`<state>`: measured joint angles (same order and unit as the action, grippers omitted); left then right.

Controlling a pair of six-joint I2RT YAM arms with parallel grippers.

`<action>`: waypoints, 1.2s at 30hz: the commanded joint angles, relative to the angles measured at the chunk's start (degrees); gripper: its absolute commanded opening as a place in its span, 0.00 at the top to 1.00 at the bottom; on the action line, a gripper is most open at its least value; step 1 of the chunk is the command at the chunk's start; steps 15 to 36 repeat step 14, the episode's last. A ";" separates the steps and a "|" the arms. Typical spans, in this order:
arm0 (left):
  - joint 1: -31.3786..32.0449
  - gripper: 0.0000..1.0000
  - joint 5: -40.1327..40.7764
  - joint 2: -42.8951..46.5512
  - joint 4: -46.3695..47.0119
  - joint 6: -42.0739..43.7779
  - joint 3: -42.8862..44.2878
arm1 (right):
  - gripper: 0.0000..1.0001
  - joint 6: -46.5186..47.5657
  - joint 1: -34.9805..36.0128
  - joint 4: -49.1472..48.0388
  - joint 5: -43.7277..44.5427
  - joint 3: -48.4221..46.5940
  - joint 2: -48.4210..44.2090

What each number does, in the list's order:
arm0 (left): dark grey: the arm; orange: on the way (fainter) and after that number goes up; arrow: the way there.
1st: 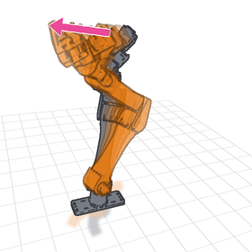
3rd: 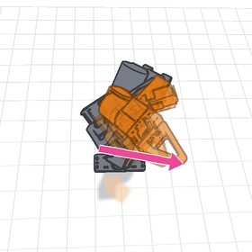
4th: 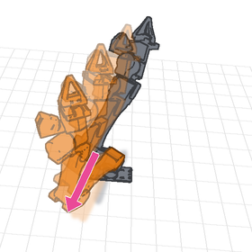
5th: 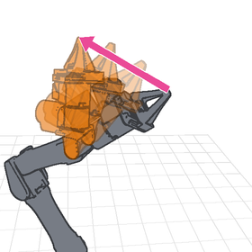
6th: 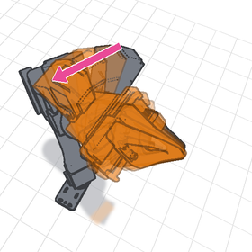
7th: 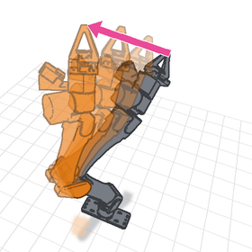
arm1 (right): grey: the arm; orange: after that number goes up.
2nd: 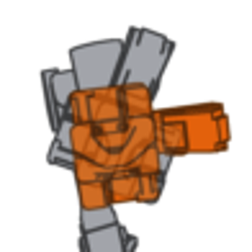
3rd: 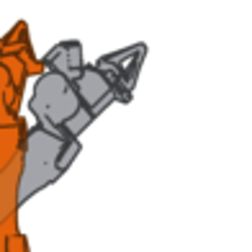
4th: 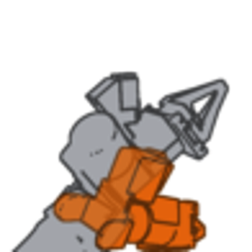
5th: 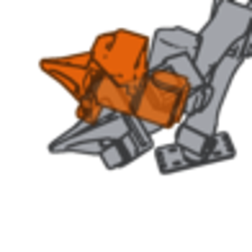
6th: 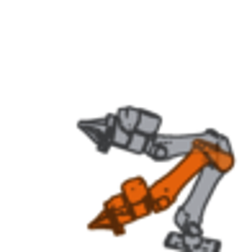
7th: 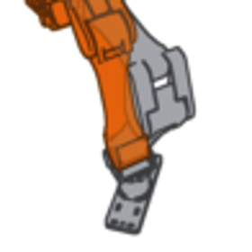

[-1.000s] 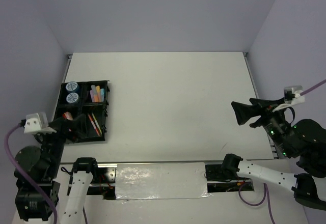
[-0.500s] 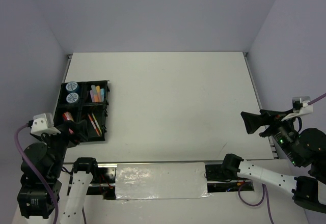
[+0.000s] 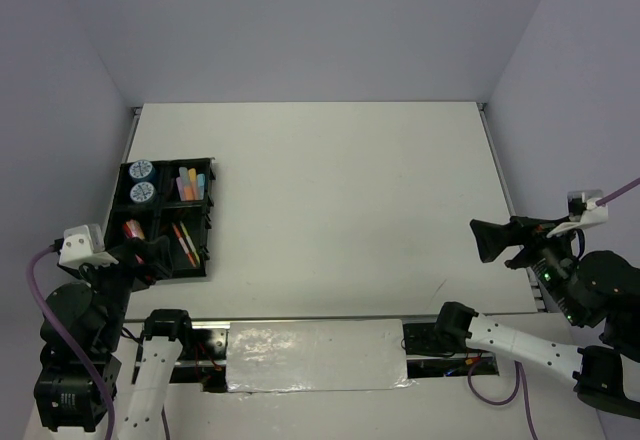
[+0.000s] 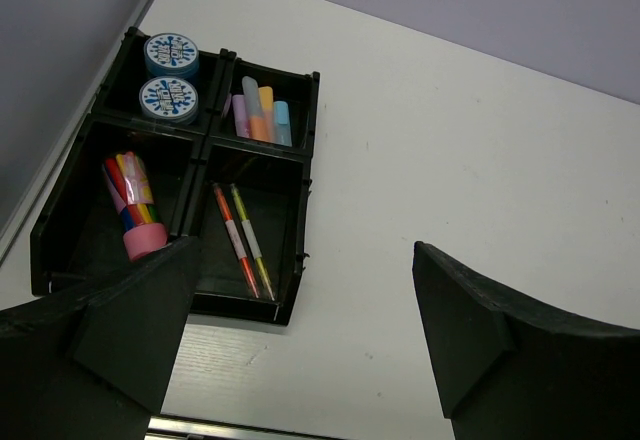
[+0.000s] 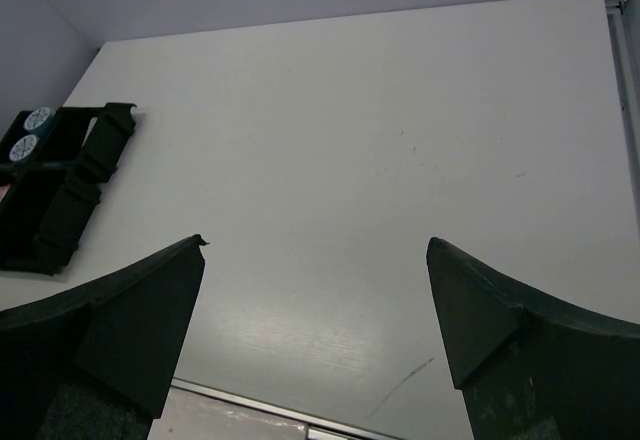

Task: Sort the stationery into containers
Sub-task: Reset both arms

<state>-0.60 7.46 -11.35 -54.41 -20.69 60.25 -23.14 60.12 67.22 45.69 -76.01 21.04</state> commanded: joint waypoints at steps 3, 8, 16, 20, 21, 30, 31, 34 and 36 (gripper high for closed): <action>0.16 0.01 -0.26 0.46 2.56 1.79 -0.04 | 0.00 -0.51 0.09 -1.66 0.98 0.51 -0.29; 0.16 0.01 -0.43 0.37 2.56 1.88 0.04 | 0.00 -0.51 0.09 -2.00 1.15 0.68 -0.64; 0.25 0.01 -0.52 0.37 2.56 1.88 0.04 | 0.00 -0.60 0.09 -2.36 0.54 0.86 -0.82; 0.25 0.01 -0.52 0.37 2.56 1.88 0.04 | 0.00 -0.60 0.09 -2.36 0.54 0.86 -0.82; 0.25 0.01 -0.52 0.37 2.56 1.88 0.04 | 0.00 -0.60 0.09 -2.36 0.54 0.86 -0.82; 0.25 0.01 -0.52 0.37 2.56 1.88 0.04 | 0.00 -0.60 0.09 -2.36 0.54 0.86 -0.82; 0.25 0.01 -0.52 0.37 2.56 1.88 0.04 | 0.00 -0.60 0.09 -2.36 0.54 0.86 -0.82; 0.25 0.01 -0.52 0.37 2.56 1.88 0.04 | 0.00 -0.60 0.09 -2.36 0.54 0.86 -0.82; 0.25 0.01 -0.52 0.37 2.56 1.88 0.04 | 0.00 -0.60 0.09 -2.36 0.54 0.86 -0.82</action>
